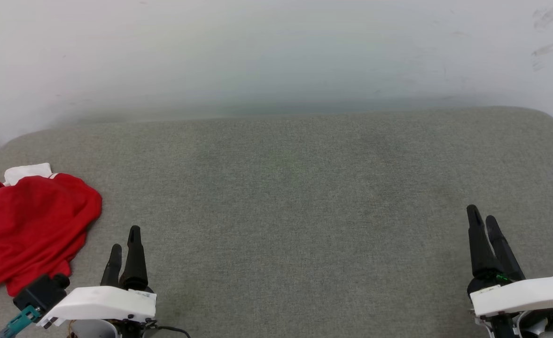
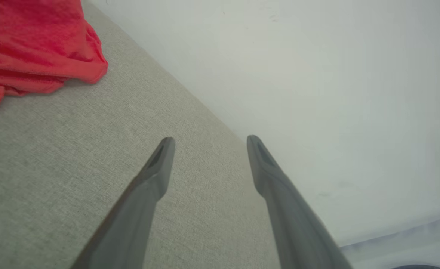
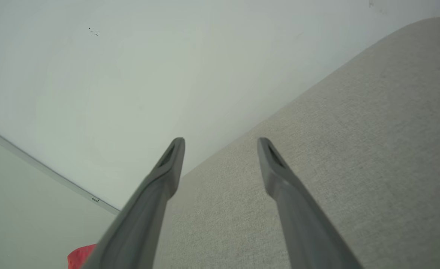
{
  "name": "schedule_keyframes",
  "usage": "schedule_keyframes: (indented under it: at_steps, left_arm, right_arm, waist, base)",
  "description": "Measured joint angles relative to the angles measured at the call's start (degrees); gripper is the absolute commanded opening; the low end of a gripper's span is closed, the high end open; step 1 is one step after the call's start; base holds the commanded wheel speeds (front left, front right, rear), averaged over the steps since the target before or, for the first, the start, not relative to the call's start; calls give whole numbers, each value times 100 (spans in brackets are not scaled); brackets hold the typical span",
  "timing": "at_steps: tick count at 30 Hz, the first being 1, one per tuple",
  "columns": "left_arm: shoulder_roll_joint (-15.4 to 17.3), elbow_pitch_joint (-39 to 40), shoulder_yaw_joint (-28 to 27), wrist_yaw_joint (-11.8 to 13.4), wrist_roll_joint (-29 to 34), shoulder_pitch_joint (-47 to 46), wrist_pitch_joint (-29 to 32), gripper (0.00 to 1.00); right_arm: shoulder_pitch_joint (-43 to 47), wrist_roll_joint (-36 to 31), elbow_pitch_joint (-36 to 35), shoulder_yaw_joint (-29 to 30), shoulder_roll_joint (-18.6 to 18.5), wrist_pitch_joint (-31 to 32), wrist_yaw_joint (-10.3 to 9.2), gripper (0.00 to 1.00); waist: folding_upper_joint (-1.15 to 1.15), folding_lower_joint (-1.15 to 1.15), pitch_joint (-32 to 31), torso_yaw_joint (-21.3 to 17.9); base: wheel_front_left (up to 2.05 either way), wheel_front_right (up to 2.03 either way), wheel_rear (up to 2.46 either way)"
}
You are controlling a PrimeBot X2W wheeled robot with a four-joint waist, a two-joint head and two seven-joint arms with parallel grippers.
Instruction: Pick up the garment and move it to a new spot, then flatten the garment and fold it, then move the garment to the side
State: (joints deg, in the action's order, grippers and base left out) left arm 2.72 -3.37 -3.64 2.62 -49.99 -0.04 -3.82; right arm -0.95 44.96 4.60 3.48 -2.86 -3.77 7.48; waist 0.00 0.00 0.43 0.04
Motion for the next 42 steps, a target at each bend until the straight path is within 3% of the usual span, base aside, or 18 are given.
schedule_keyframes:
  at_steps: [19,42]
  left_arm:
    - [1,214,281,49,1555,216,-330,100]
    - [5,238,405,70,2760,381,-648,100]
  right_arm:
    - [185,-1552,-86,-149,-1,-331,1,100]
    - [348,-2752,-243,-172,-1,-648,1,100]
  waist:
    - [0,0,21,23]
    - [0,0,21,48]
  base:
    - [0,0,0]
    - [0,0,0]
